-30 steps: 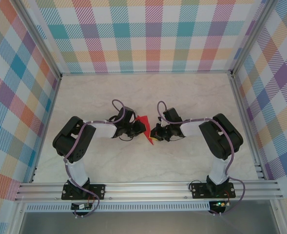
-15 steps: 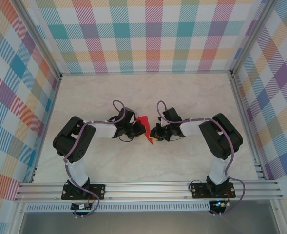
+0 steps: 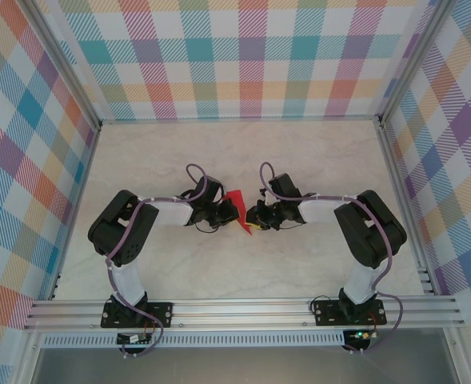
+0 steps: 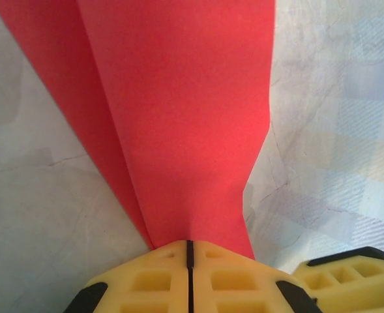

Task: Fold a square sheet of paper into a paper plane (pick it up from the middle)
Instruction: Fold the wing for the fifth time at the center of the table.

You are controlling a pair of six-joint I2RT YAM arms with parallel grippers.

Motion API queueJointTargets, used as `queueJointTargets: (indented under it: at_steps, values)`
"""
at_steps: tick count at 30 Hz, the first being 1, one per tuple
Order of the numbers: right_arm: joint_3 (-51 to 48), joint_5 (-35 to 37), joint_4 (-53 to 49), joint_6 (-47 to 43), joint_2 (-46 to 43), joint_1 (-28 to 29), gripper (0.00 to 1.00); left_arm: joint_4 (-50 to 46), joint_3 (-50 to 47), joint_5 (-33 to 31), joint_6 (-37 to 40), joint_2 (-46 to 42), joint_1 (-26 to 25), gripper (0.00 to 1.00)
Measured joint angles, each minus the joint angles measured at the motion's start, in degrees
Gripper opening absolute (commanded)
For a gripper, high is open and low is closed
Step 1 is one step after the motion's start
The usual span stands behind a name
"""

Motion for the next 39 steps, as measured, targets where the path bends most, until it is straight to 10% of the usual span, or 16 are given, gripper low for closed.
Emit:
queueJointTargets:
  at_steps: [39]
  values:
    - [-2.40, 2.75, -4.59, -1.66, -4.92, 1.16, 0.17, 0.00, 0.00, -0.37, 0.09, 0.00, -0.24, 0.07]
